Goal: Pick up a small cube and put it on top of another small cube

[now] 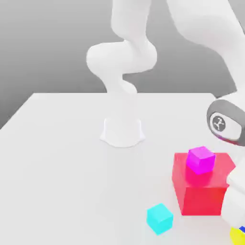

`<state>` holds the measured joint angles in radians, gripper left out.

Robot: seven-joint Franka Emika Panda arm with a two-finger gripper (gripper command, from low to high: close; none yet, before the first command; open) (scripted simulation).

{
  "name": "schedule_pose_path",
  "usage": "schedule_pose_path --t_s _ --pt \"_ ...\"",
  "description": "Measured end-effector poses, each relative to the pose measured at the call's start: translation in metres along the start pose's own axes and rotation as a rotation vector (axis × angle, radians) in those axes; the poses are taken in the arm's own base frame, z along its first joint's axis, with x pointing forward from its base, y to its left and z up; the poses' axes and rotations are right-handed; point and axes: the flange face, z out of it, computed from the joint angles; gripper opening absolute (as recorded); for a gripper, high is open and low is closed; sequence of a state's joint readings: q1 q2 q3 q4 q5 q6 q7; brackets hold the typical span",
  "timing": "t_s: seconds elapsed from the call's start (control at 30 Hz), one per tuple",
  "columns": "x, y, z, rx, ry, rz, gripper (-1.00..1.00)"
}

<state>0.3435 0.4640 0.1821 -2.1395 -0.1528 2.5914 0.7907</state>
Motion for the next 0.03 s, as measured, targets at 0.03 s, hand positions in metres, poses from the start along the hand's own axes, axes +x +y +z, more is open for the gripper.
schedule_pose_path --t_s 0.03 --pt "0.0 0.0 0.0 0.0 0.0 0.0 1.0"
